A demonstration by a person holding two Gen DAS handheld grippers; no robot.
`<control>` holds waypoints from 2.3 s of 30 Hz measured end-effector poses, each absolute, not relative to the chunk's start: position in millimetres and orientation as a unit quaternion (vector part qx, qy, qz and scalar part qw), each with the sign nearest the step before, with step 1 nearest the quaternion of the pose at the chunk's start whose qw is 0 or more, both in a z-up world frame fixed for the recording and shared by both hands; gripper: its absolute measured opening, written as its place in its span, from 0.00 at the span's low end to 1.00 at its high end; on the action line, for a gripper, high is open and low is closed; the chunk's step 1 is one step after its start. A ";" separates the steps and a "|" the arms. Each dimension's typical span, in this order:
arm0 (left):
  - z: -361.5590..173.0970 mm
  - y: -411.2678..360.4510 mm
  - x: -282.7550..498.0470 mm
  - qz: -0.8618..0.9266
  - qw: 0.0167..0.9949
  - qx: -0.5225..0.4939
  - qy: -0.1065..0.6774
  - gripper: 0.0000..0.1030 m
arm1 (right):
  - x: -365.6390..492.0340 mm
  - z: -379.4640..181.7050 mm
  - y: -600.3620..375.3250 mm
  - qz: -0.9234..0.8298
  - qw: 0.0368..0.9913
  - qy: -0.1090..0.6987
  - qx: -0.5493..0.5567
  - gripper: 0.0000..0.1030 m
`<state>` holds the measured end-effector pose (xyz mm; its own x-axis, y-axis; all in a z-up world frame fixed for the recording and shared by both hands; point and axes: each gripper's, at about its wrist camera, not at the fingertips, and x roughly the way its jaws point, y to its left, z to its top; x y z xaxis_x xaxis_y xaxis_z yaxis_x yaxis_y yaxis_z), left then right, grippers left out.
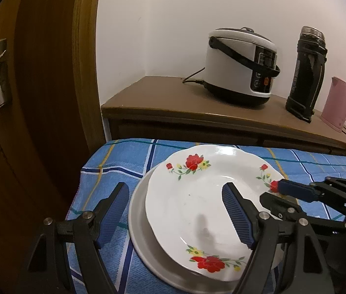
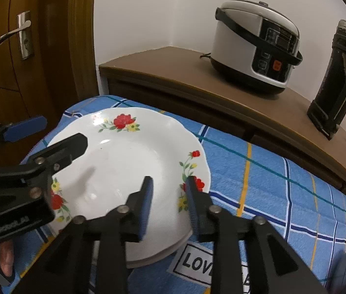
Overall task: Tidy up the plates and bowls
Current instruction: 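Open both grippers and release the red-rose plate on the stack, then withdraw both grippers from the plate stack and move to the pink bowl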
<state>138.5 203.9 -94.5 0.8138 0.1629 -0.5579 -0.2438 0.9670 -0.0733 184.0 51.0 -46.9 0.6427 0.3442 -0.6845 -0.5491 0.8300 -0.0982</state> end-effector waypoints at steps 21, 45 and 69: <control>-92.5 197.6 133.6 0.080 0.957 -0.078 0.267 0.78 | 168.4 -38.6 31.0 0.244 0.902 0.332 -0.126 0.43; -80.0 157.4 108.9 0.044 0.966 -0.070 0.244 0.78 | 126.3 -15.6 -21.5 0.237 0.913 0.311 -0.113 0.44; -38.8 45.9 73.3 -0.028 0.965 -0.052 0.257 0.78 | 72.4 -0.5 -140.5 0.192 0.933 0.294 -0.078 0.48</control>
<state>73.3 45.9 -38.8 0.8662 -0.0811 -0.4931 0.0276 0.9930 -0.1149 72.4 -140.5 -0.5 0.7532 0.3117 -0.5793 -0.4034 0.9144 -0.0325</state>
